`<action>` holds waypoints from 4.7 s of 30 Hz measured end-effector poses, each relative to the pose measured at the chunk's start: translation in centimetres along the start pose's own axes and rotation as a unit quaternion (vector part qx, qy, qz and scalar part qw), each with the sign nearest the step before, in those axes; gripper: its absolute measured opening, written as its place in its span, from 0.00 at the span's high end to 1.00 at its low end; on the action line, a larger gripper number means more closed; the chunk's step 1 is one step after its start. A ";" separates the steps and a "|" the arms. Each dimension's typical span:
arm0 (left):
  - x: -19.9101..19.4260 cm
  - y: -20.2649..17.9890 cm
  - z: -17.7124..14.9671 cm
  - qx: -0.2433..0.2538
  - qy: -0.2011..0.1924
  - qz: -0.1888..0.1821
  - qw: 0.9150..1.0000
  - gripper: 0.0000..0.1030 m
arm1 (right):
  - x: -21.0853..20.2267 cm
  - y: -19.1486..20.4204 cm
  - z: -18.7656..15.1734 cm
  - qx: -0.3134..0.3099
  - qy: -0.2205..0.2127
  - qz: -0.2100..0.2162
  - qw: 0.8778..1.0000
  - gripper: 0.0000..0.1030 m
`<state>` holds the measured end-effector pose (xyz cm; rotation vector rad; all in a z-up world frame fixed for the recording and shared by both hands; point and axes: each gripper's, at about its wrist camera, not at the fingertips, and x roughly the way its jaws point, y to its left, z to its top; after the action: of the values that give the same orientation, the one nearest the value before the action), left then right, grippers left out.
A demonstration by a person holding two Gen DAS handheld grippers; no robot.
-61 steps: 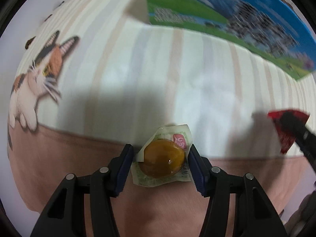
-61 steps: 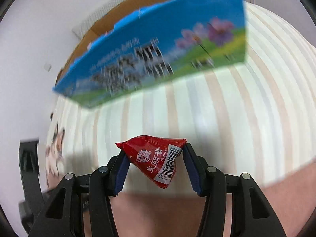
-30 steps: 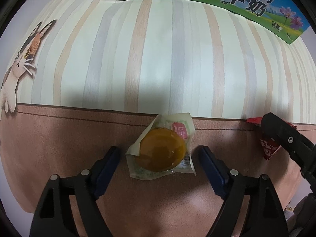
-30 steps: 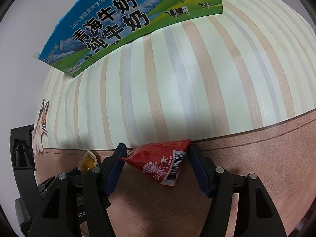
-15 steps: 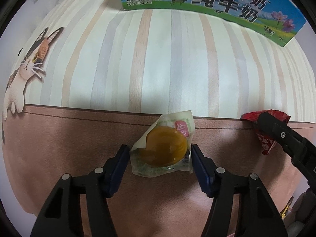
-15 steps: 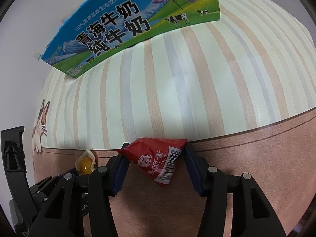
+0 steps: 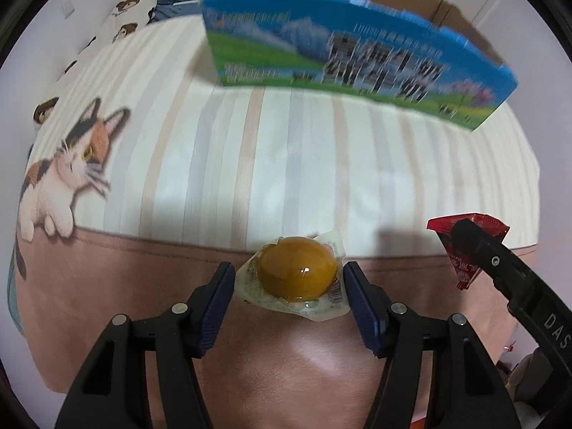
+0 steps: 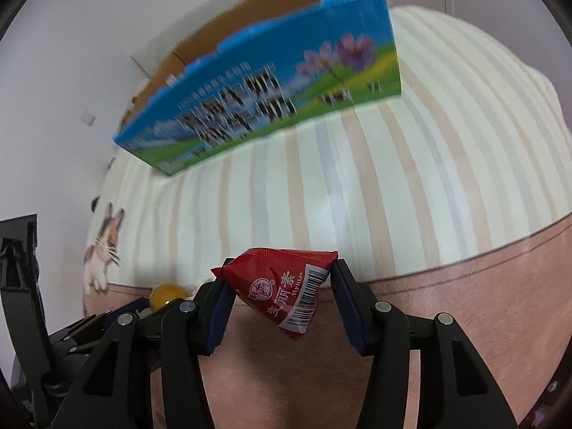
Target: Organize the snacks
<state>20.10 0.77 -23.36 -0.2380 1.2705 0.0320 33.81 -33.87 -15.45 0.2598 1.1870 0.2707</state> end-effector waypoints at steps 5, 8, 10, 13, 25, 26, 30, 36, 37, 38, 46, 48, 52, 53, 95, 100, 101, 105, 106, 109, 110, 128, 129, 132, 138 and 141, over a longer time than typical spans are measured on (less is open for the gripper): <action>-4.1 -0.3 2.5 0.007 -0.033 -0.020 0.999 0.42 | -3.3 0.7 2.6 0.002 -0.035 0.024 0.999 0.46; -6.2 -0.9 4.8 0.015 -0.053 -0.033 0.998 0.42 | -5.5 1.2 5.0 -0.001 -0.062 0.035 0.997 0.46; -7.1 -1.0 6.7 0.016 -0.058 -0.046 0.997 0.42 | -6.8 1.5 6.8 -0.003 -0.077 0.044 0.996 0.46; -8.0 -2.7 10.6 0.034 -0.065 -0.059 0.996 0.42 | -8.2 2.2 10.0 -0.015 -0.094 0.048 0.994 0.46; -5.9 -6.2 27.6 0.056 -0.044 -0.070 0.995 0.42 | -6.7 3.6 26.3 -0.058 -0.071 0.010 0.996 0.46; -4.9 -6.5 29.1 0.056 -0.032 -0.071 0.995 0.42 | -5.9 3.6 27.9 -0.058 -0.063 0.002 0.996 0.46; -0.2 -7.7 33.7 0.054 0.039 -0.084 0.994 0.41 | -2.0 3.1 32.3 -0.059 -0.018 -0.021 0.998 0.46; 5.4 -8.5 37.0 0.052 0.088 -0.064 0.993 0.41 | 3.9 1.4 36.5 -0.054 0.052 -0.048 0.996 0.46; 5.8 -8.7 37.2 0.056 0.091 -0.062 0.992 0.41 | 4.7 1.2 36.9 -0.055 0.063 -0.050 0.995 0.46; 6.4 -8.9 37.5 0.060 0.097 -0.060 0.992 0.40 | 5.4 0.9 37.3 -0.055 0.070 -0.053 0.995 0.45; 7.7 -8.6 38.6 0.038 0.123 -0.040 0.991 0.24 | 9.4 -0.9 37.9 -0.022 0.158 -0.053 0.986 0.08; 7.6 -8.6 38.9 0.038 0.116 -0.035 0.992 0.12 | 9.5 -0.8 37.6 -0.023 0.161 -0.056 0.985 0.08; 7.1 -8.2 38.9 0.034 0.109 -0.028 0.993 0.12 | 9.3 -0.5 37.3 -0.028 0.167 -0.061 0.984 0.08; 6.9 -8.2 38.7 0.034 0.108 -0.029 0.993 0.12 | 9.3 -0.4 37.1 -0.029 0.167 -0.064 0.983 0.08; -15.7 -2.9 14.5 0.032 -0.177 0.039 0.983 0.12 | -12.8 5.5 16.8 -0.107 -0.076 -0.067 0.989 0.06; -18.6 -2.2 10.9 0.020 -0.203 0.039 0.978 0.12 | -16.8 6.2 13.5 -0.118 -0.104 -0.060 0.986 0.06; -19.1 -2.1 10.4 0.019 -0.206 0.041 0.978 0.12 | -17.7 6.4 12.8 -0.120 -0.108 -0.057 0.985 0.06; -20.9 -1.9 8.3 0.017 -0.218 0.043 0.975 0.12 | -20.7 6.9 10.7 -0.128 -0.129 -0.052 0.982 0.06; -21.4 -1.9 7.7 0.018 -0.222 0.044 0.974 0.12 | -21.6 7.0 10.1 -0.130 -0.135 -0.052 0.981 0.06; -22.6 -2.0 6.2 0.024 -0.234 0.047 0.971 0.12 | -23.8 7.4 8.5 -0.134 -0.153 -0.059 0.977 0.03; -23.1 -2.2 5.6 0.028 -0.242 0.050 0.969 0.12 | -24.4 7.5 8.0 -0.136 -0.158 -0.058 0.976 0.03; -27.3 -3.1 1.1 0.037 -0.273 0.051 0.960 0.12 | -31.6 9.0 2.4 -0.159 -0.203 -0.058 0.965 0.02; -27.3 -3.1 1.1 0.036 -0.273 0.051 0.960 0.12 | -31.6 8.9 2.4 -0.158 -0.202 -0.058 0.965 0.02; -26.8 -3.1 1.4 0.035 -0.271 0.048 0.961 0.10 | -31.3 8.5 2.5 -0.152 -0.200 -0.060 0.966 0.01; -25.5 -3.4 2.7 0.032 -0.260 0.048 0.964 0.00 | -29.8 7.9 3.9 -0.141 -0.202 -0.073 0.966 0.01; -24.9 -3.5 3.6 0.030 -0.260 0.051 0.964 0.00 | -28.9 7.5 4.8 -0.135 -0.203 -0.080 0.967 0.01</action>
<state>16.62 0.75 1.77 -0.1003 0.7564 0.1369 27.69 -36.97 14.00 -0.0211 0.7495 0.2213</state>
